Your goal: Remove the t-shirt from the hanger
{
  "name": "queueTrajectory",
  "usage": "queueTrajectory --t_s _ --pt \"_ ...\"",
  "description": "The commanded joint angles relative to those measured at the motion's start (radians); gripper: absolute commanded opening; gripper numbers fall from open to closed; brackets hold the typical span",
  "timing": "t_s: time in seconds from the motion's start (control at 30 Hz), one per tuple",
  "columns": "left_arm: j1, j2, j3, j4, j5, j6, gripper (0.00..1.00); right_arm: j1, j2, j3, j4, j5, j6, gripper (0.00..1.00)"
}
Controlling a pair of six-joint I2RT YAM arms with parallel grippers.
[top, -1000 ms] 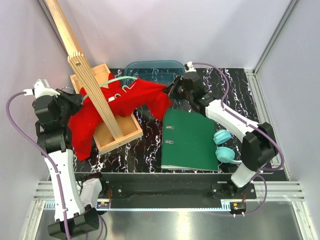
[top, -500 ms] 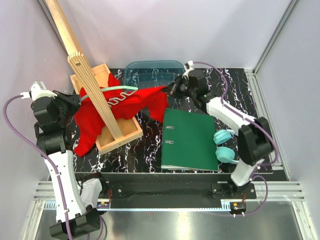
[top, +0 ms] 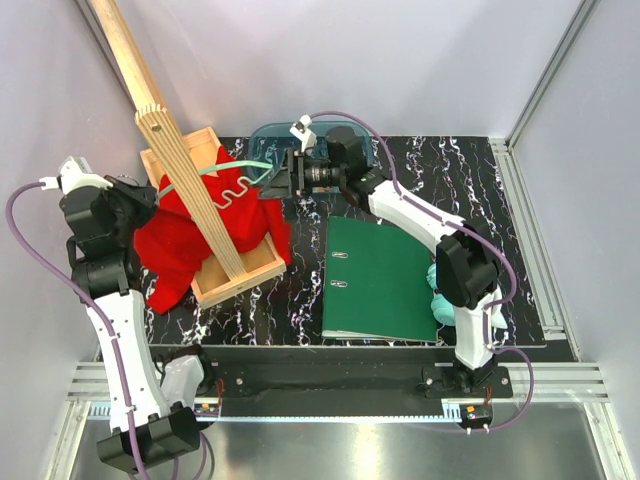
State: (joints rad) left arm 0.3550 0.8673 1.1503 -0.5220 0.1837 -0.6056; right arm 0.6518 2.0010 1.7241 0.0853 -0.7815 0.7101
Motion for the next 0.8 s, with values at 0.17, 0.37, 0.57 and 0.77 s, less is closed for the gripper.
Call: queueTrajectory --t_s 0.17,0.37,0.57,0.77 --pt "0.007 0.022 0.081 0.076 0.048 0.038 0.0 -0.116 -0.14 -0.121 -0.078 0.033 -0.121 0.99" --pt "0.007 0.032 0.094 0.054 0.057 0.079 0.0 -0.119 -0.218 -0.146 -0.078 0.008 -0.228 1.0" --pt "0.006 0.048 0.127 0.025 0.063 0.153 0.0 -0.116 -0.255 -0.046 -0.124 -0.093 -0.297 1.0" --pt "0.004 0.064 0.138 0.019 0.095 0.205 0.0 -0.072 -0.232 0.104 -0.163 -0.151 -0.359 1.0"
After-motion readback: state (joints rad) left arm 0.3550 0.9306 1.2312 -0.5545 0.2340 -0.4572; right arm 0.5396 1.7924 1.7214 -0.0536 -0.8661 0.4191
